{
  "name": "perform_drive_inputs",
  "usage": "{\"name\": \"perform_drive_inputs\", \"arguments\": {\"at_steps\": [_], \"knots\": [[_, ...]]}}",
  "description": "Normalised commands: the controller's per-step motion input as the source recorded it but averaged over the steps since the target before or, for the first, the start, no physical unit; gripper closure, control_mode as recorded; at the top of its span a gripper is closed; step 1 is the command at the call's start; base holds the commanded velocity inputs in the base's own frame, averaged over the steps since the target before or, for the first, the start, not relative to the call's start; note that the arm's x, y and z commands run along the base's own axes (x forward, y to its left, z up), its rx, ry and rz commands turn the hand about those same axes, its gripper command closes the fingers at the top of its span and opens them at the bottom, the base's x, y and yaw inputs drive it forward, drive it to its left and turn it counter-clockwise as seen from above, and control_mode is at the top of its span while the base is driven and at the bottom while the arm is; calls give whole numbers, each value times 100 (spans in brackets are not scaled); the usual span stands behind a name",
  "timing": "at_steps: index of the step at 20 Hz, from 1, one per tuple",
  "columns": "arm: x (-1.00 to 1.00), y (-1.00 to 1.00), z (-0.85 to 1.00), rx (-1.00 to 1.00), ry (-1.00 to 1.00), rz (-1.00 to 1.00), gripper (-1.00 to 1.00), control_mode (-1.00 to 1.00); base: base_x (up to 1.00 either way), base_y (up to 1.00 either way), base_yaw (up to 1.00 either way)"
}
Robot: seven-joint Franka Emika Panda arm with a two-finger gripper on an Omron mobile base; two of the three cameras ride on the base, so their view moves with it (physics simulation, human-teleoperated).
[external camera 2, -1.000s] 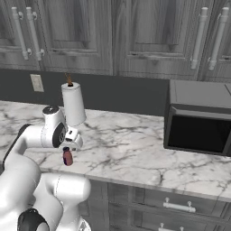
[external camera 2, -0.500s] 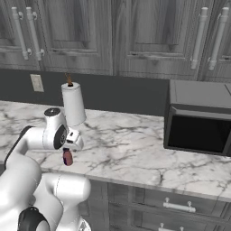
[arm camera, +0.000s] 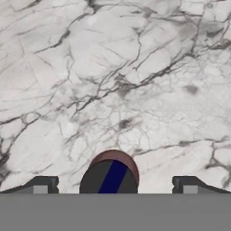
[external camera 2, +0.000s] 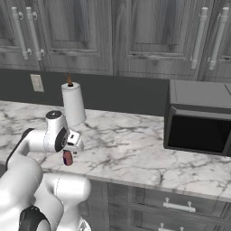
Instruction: Move the drinks to the dining counter.
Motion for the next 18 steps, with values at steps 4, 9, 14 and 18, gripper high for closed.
{"name": "perform_drive_inputs", "arguments": {"at_steps": [4, 9, 14, 18], "knots": [[0, 0, -13, 0, 0, 0, -100, -100, 0, 0, 0], [0, 5, -21, 0, 0, 0, -100, -100, 0, 0, 0], [0, 3, -24, 2, 0, 0, 100, -100, 0, 0, 0], [0, -1, -28, 5, 1, 0, 100, -100, 0, 0, 0]]}}
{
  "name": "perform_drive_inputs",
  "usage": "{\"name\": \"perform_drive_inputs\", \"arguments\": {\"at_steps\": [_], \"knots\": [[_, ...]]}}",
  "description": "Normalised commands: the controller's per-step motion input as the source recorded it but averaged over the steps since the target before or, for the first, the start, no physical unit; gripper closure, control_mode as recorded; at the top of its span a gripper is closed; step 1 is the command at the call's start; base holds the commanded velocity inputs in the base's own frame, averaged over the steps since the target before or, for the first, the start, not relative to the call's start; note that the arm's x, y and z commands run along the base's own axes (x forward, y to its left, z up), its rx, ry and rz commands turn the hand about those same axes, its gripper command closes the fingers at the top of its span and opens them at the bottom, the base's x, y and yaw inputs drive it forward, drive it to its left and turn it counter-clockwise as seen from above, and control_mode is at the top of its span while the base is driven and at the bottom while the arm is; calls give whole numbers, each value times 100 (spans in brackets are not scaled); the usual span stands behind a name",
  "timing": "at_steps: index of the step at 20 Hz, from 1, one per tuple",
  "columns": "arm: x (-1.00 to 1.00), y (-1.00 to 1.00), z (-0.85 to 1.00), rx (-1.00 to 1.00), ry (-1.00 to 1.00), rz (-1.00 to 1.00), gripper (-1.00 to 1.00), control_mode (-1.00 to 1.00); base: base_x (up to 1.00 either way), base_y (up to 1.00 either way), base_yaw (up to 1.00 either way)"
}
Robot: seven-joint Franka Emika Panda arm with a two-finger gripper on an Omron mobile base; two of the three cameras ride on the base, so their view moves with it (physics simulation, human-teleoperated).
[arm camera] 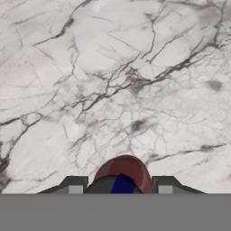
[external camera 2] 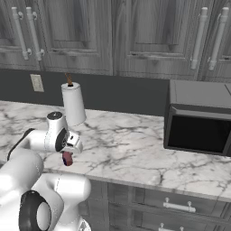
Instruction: Move the drinks to the dining counter.
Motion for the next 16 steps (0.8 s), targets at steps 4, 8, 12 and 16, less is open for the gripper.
{"name": "perform_drive_inputs", "arguments": {"at_steps": [4, 8, 12, 16], "knots": [[0, -3, -33, 5, 3, 1, 100, -100, 0, 0, 0], [-17, -1, -16, 4, 0, 1, 100, -100, 0, 0, 0], [-53, 1, 64, -1, -24, 0, 100, -100, 0, 0, 0], [-56, 1, 84, -3, -35, 0, 100, -100, 0, 0, 0]]}}
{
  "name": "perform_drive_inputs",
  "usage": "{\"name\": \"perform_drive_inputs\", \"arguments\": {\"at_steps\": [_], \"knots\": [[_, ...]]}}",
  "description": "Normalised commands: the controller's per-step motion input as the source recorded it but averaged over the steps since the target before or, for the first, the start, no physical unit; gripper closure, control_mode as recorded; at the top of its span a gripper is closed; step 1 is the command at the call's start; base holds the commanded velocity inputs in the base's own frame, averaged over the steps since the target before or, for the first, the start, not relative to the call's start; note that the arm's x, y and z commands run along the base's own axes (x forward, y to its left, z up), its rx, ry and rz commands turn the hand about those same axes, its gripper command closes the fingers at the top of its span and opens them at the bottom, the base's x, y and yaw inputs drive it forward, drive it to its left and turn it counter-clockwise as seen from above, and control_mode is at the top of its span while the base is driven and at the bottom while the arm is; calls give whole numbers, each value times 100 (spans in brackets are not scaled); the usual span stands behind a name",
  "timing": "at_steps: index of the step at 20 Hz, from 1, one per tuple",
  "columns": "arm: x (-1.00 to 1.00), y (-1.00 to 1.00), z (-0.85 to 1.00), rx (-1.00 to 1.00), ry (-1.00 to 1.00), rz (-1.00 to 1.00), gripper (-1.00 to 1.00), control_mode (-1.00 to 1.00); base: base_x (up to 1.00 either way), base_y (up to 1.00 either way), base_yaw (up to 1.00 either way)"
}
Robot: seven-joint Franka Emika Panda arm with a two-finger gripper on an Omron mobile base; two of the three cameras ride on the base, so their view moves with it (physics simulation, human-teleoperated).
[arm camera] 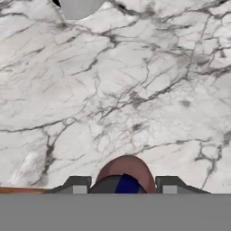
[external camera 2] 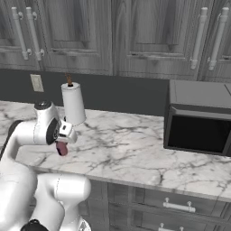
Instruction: Move the drinks to the dining counter.
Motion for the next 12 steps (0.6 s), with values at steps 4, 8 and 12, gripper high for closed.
{"name": "perform_drive_inputs", "arguments": {"at_steps": [4, 8, 12], "knots": [[-51, -3, 78, 0, -30, 0, 100, -100, 0, 0, 0], [-46, -5, 99, 0, -23, 0, 100, -100, 0, 0, 0], [-53, -4, 100, 0, -7, 0, 100, -100, 0, 0, 0]]}}
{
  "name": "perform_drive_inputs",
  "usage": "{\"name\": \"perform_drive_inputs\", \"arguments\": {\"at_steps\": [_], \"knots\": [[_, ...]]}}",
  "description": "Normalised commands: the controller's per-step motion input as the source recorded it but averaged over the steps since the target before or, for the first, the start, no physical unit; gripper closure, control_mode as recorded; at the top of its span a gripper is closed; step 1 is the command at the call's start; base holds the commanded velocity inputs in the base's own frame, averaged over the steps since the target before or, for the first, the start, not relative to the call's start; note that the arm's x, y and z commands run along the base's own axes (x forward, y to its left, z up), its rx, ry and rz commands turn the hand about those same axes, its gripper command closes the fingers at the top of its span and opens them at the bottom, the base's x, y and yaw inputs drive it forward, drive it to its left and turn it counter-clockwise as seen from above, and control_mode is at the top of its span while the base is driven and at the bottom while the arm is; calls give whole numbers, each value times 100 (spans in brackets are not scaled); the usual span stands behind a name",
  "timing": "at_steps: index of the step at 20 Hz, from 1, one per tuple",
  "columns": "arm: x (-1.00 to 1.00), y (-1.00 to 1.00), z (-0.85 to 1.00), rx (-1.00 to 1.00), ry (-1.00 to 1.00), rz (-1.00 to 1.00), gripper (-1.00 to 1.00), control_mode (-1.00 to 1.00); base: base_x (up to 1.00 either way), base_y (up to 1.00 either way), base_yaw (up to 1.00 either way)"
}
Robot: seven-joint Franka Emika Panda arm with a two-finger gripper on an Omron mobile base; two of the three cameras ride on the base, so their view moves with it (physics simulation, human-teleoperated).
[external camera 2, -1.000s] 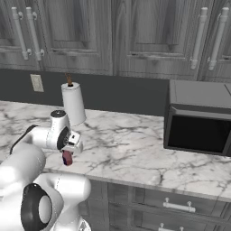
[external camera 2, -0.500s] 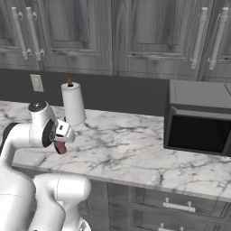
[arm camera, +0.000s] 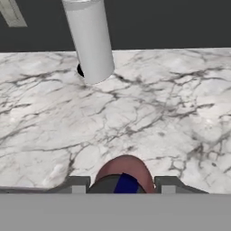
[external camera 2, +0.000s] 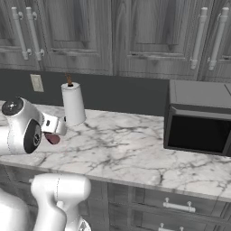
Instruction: Move the drinks to the dining counter.
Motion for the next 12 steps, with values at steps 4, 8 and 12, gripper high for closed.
{"name": "perform_drive_inputs", "arguments": {"at_steps": [4, 8, 12], "knots": [[-64, -5, 100, 0, 0, 0, 100, -100, 0, 0, 0], [-85, -23, 86, 0, -2, 0, 100, -100, 0, 0, 0], [-91, -39, 69, 0, -10, 0, 100, -100, 0, 0, 0]]}}
